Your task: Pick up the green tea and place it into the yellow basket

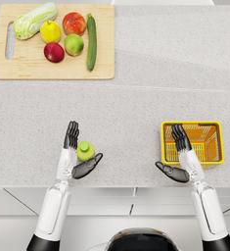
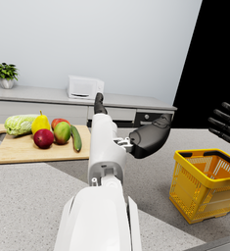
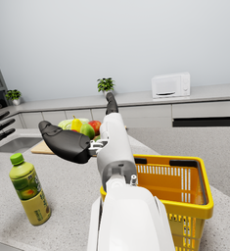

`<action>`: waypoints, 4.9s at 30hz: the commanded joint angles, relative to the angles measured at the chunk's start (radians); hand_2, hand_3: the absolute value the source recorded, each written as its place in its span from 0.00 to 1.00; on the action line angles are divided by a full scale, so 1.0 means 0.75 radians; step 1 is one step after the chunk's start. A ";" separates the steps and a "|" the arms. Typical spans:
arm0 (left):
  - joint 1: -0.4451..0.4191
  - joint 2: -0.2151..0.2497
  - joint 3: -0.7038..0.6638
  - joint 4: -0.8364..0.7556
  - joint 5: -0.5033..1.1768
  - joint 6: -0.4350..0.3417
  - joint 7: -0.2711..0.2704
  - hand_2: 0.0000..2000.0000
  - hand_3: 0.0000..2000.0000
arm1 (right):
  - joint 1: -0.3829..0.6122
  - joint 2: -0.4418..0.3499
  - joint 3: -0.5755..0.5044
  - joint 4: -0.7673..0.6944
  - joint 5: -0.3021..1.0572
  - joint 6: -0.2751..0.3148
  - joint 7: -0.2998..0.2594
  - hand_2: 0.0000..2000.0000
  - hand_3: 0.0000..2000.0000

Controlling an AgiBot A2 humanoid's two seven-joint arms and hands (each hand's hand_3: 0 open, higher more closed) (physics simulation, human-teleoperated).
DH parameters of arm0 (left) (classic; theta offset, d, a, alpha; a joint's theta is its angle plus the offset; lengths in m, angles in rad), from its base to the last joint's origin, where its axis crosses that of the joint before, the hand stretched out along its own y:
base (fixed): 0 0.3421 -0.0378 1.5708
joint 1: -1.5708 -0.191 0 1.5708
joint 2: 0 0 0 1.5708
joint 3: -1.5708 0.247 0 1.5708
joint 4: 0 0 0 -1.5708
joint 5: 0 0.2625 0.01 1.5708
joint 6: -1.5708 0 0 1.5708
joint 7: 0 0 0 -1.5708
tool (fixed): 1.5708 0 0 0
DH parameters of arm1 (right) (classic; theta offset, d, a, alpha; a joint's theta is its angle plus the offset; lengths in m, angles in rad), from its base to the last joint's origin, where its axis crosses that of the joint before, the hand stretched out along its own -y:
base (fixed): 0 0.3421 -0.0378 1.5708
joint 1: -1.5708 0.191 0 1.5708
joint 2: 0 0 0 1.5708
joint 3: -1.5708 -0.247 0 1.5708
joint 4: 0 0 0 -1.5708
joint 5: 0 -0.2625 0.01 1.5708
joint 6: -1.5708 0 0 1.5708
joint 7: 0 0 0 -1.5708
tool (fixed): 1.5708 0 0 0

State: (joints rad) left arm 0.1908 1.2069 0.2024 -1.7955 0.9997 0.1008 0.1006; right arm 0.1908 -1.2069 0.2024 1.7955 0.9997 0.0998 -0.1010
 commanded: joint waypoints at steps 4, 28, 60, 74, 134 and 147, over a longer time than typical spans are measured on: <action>0.000 0.000 0.000 0.000 0.000 0.000 0.000 0.00 0.00 | 0.000 0.000 0.000 0.000 0.000 0.000 0.000 0.00 0.00; -0.094 0.018 -0.072 0.132 0.511 -0.134 -0.133 0.00 0.00 | -0.069 -0.025 -0.293 0.165 0.451 -0.132 0.134 0.00 0.00; 0.134 0.209 0.037 0.511 0.567 -0.144 -0.139 1.00 1.00 | 0.020 -0.120 -0.064 0.112 0.506 -0.133 0.135 0.00 0.00; 0.274 0.365 0.222 0.106 0.566 -0.177 -0.135 1.00 1.00 | 0.250 -0.328 0.280 -0.228 0.797 -0.133 0.135 0.00 0.00; 0.595 0.203 -0.444 0.294 0.565 -0.134 -0.134 0.00 0.00 | 0.466 -0.338 -0.547 -0.225 0.835 -0.130 0.124 0.00 0.00; 0.507 0.218 -0.481 0.325 0.565 -0.134 -0.134 0.00 0.00 | 0.421 -0.345 -0.543 -0.281 0.835 -0.133 0.134 0.00 0.00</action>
State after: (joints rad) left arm 0.5704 1.3702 -0.1590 -1.5514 1.4234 0.0000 0.0000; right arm 0.5066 -1.4654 -0.2047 1.5845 1.6258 0.0000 -0.0001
